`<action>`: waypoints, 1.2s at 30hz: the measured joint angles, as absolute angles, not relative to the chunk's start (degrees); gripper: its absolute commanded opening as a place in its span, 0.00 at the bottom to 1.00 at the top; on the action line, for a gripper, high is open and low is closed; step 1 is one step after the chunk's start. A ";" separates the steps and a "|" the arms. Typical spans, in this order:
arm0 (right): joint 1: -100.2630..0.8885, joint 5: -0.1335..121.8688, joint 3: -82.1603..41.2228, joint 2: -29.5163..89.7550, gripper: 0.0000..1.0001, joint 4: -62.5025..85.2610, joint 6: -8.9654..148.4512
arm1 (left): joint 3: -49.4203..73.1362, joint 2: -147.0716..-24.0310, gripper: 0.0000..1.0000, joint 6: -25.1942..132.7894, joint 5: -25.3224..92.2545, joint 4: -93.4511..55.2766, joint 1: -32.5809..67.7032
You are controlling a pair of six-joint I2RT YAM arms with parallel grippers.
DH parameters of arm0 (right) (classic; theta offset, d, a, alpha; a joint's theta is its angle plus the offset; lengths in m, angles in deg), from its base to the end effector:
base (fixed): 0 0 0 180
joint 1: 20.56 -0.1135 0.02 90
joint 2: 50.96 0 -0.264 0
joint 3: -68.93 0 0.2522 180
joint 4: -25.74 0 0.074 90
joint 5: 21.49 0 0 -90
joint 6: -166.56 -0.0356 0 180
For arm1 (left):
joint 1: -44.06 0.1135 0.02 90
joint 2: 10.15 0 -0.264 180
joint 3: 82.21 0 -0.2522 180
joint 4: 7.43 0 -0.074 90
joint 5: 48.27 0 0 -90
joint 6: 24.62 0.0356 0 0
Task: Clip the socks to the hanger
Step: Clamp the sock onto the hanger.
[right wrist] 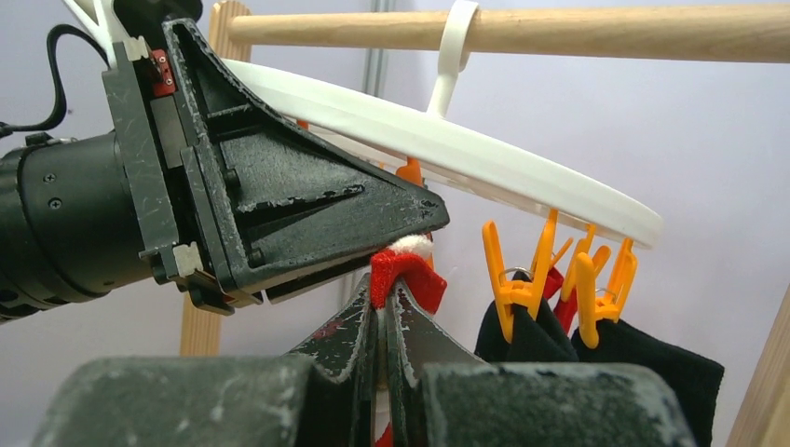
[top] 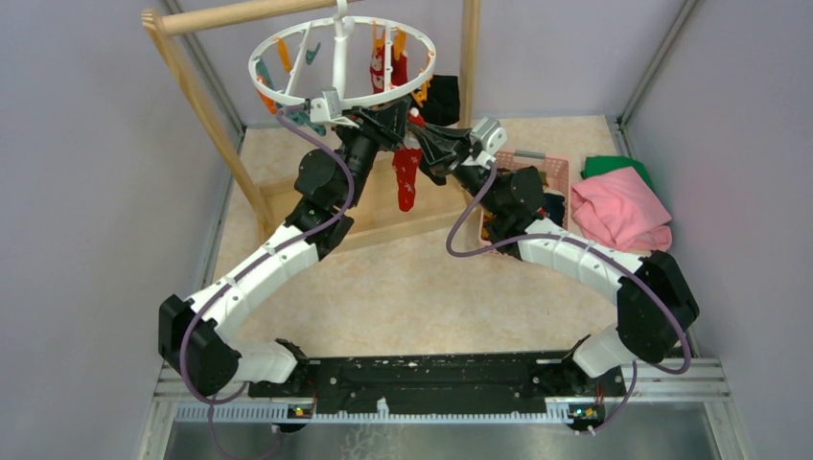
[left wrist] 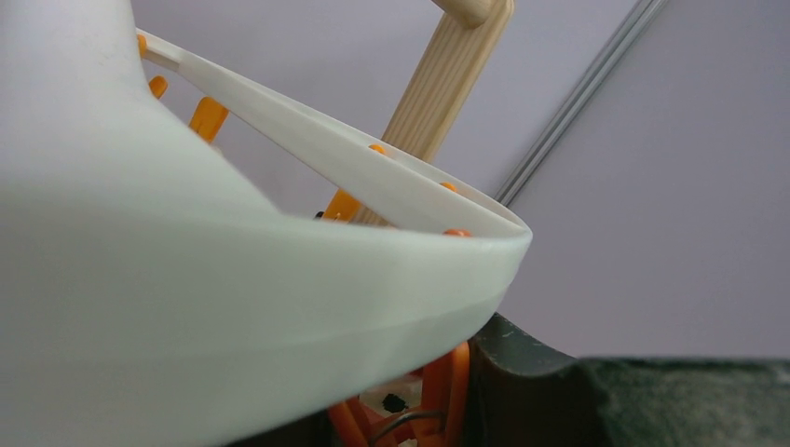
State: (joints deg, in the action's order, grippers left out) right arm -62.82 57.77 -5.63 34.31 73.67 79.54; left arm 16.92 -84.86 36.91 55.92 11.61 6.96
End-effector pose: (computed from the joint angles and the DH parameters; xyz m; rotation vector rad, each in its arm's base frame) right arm 0.2419 0.2287 0.3956 -0.5261 0.7994 0.7202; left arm 0.2440 -0.1736 0.4414 -0.1403 1.1802 -0.8731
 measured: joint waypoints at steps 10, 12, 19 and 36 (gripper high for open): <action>-61.99 58.51 -4.08 34.29 0.00 72.38 81.29 | 16.92 -84.86 0.36 36.71 55.99 10.84 7.18; -61.49 58.86 -3.33 34.27 0.00 72.29 80.83 | 16.92 -84.84 0.43 36.71 55.99 10.80 7.20; -60.46 59.41 -1.72 34.27 0.00 71.55 79.17 | 16.98 -84.19 0.59 36.49 56.40 10.67 7.31; -58.21 56.76 -0.97 34.27 0.00 74.52 71.32 | 17.40 -82.72 0.76 36.82 56.40 9.83 7.44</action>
State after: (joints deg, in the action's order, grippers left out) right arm -58.21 56.76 -0.97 34.27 74.52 71.32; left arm 17.40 -82.72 36.82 56.40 9.83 7.44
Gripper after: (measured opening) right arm 0.009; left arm 0.726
